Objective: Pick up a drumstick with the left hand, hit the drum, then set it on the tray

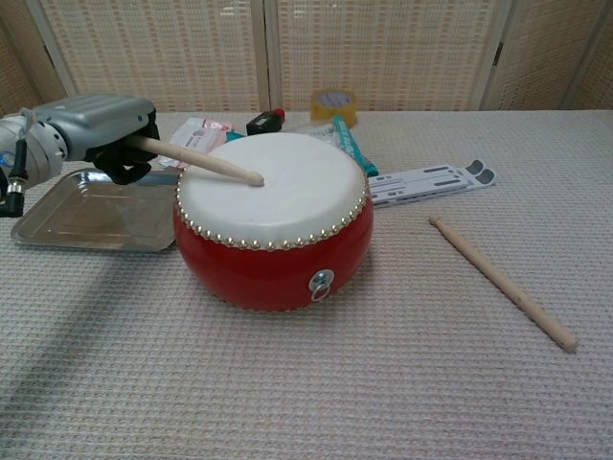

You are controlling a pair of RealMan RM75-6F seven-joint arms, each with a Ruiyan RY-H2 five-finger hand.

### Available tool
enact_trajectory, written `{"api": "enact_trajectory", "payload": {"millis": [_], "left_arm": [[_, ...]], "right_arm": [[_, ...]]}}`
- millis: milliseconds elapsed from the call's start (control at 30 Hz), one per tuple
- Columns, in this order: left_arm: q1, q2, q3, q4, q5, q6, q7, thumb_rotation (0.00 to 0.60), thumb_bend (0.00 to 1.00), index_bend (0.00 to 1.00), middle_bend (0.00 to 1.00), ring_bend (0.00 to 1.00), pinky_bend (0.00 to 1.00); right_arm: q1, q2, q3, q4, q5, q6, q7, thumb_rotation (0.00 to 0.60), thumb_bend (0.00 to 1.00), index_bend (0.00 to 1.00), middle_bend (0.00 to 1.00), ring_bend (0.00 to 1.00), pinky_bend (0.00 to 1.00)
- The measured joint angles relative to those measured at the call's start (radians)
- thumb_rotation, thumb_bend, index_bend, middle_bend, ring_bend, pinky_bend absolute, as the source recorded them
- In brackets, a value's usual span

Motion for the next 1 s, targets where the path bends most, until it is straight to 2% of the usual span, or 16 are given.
{"api": "enact_trajectory", "payload": {"millis": [267,400,533,667,800,1000], "left_arm": [[0.007,0.018,-0.059,-0.059,-0.030,0.005,-0.207,0.600,0.69,1.00,1.00,1.00,1.00],[-0.009,0.004,-0.046,-0.019,-0.030,0.001,-0.169,0.600,0.69,1.00,1.00,1.00,1.00],[-0.034,-0.014,-0.006,0.046,-0.034,-0.013,-0.043,0.600,0.69,1.00,1.00,1.00,1.00],[-0.054,-0.017,0.021,0.057,-0.074,-0.034,0.044,0.600,0.69,1.00,1.00,1.00,1.00],[-0.050,-0.015,0.005,0.035,-0.082,-0.018,0.008,0.600,0.69,1.00,1.00,1.00,1.00],[-0.029,-0.010,-0.040,-0.006,-0.057,0.032,-0.143,0.600,0.69,1.00,1.00,1.00,1.00]], "right_arm": [[0.003,0.000,-0.002,-0.001,0.004,-0.013,0.006,0.600,0.06,0.11,0.12,0.00,0.05],[0.004,0.002,-0.005,-0.005,0.014,-0.028,-0.001,0.600,0.06,0.11,0.12,0.00,0.06],[0.007,0.015,-0.013,-0.027,0.042,-0.070,-0.025,0.600,0.06,0.12,0.12,0.00,0.06],[0.015,0.025,-0.025,-0.047,0.064,-0.123,-0.045,0.600,0.06,0.14,0.12,0.00,0.09],[0.025,0.028,-0.036,-0.059,0.076,-0.160,-0.052,0.600,0.06,0.16,0.12,0.01,0.10],[0.023,0.025,-0.041,-0.057,0.074,-0.153,-0.049,0.600,0.06,0.16,0.12,0.01,0.10]]}}
